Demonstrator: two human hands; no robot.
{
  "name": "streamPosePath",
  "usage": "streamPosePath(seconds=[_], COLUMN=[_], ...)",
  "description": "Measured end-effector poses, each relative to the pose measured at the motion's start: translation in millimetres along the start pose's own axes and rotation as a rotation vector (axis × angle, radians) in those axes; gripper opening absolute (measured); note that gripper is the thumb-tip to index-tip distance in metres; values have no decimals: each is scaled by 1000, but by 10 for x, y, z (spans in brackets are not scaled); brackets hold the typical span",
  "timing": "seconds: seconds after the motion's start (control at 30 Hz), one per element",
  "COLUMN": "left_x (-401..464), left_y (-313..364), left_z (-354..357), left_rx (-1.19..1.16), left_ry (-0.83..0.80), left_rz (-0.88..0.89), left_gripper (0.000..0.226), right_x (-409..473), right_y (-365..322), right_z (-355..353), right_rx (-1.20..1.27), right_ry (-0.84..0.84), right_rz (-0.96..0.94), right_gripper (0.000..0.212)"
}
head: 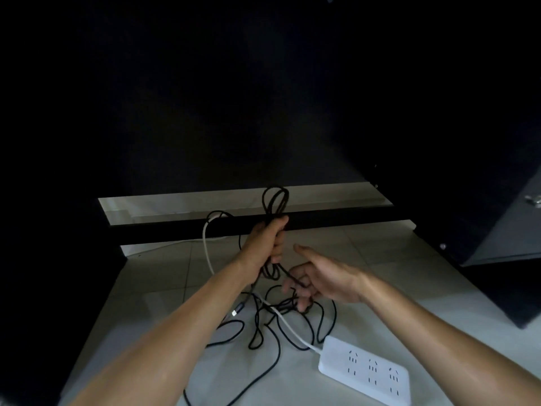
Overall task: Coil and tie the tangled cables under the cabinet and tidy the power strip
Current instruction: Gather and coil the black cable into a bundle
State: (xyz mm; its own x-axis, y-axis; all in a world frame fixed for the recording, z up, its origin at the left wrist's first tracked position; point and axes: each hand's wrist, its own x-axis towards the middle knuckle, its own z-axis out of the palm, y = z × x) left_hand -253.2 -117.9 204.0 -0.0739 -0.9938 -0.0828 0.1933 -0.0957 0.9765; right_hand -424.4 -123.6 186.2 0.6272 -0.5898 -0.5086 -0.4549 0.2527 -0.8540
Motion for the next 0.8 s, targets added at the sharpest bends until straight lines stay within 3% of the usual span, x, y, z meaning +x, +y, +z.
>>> streamPosePath(seconds=[0.07, 0.13, 0.2, 0.27, 0.33, 0.37, 0.43, 0.5, 0.63, 0.8], left_x=[12, 7, -13, -51, -65, -56, -54, -75, -47, -40], left_y=[-46, -82, -117, -165, -244, -288, -330, -302, -283, -347], left_z=[-77, -205, -387, -556, -671, -688, -617, -438, -80, 68], left_rx=[219, 428, 612, 703, 751, 741, 664, 580, 489, 491], left_ry=[61, 115, 184, 208, 194, 172, 136, 106, 26, -34], left_rz=[22, 57, 126, 170, 168, 168, 169, 174, 205, 202], left_gripper=[25, 22, 27, 22, 16, 18, 23, 24, 29, 9], right_x=[-23, -81, -154, -227, -273, -272, -206, -130, -39, 6], right_y=[-17, -44, -58, -71, -112, -132, -171, -241, -420, -530], right_z=[-85, -209, -334, -433, -522, -558, -573, -526, -275, -161], right_rx=[-126, -505, -837, -891, -721, -486, 122, 492, 617, 643], right_ry=[90, 185, 271, 405, 643, 749, 778, 709, 606, 558], right_rz=[-13, 31, 161, 197, 99, 5, -152, -184, -168, -269], right_gripper=[49, 25, 24, 22, 25, 24, 16, 13, 22, 31])
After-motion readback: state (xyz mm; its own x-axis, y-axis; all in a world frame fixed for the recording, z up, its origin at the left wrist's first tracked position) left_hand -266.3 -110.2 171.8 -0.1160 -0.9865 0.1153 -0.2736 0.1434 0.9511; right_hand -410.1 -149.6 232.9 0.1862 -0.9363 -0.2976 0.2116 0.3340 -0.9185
